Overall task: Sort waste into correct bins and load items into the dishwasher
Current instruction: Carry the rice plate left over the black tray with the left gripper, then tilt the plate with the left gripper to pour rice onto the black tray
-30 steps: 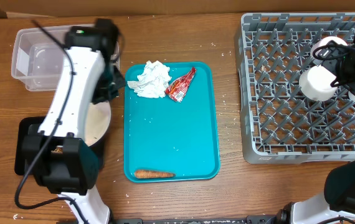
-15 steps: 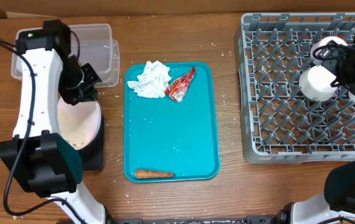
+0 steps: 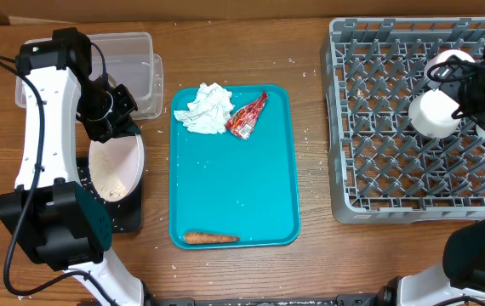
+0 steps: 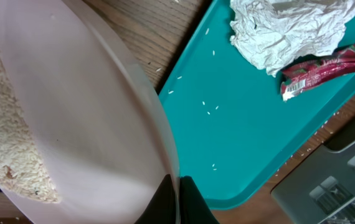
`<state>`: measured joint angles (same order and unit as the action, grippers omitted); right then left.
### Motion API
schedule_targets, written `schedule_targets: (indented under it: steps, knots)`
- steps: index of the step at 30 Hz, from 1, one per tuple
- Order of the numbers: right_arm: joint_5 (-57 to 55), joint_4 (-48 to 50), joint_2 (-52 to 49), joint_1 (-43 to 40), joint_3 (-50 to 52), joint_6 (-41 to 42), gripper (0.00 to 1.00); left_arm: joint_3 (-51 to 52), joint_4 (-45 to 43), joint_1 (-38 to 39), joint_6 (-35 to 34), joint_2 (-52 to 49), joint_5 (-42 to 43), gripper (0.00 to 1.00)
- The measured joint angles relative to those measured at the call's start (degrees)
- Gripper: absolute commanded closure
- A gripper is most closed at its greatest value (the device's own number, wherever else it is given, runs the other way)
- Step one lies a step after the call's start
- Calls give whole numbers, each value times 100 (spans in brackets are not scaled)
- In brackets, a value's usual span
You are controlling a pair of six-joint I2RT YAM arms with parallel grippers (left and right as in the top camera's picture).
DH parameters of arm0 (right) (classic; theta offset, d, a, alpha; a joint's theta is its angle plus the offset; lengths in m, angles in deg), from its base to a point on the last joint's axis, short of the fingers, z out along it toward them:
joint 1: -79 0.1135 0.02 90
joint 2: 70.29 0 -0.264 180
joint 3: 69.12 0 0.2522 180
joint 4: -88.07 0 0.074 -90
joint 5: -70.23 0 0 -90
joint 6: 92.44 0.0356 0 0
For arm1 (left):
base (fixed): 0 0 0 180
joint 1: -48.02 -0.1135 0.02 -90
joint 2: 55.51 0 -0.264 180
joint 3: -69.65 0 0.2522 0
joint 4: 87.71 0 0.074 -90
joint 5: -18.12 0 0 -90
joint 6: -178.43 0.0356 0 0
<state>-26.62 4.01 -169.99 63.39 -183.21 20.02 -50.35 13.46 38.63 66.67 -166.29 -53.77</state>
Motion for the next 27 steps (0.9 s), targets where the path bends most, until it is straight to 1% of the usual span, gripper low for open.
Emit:
schedule_targets:
  steps: [12, 22, 27]
  knots:
    - [-2, 0, 0, 0, 0, 4, 0, 0, 33, -61, 269, 0, 197, 96]
    - [0, 2, 0, 0, 0, 2, 0, 0, 179, -463, 396, 0, 361, 96]
    - [0, 0, 0, 0, 0, 2, 0, 0, 221, -605, 636, 0, 706, 96]
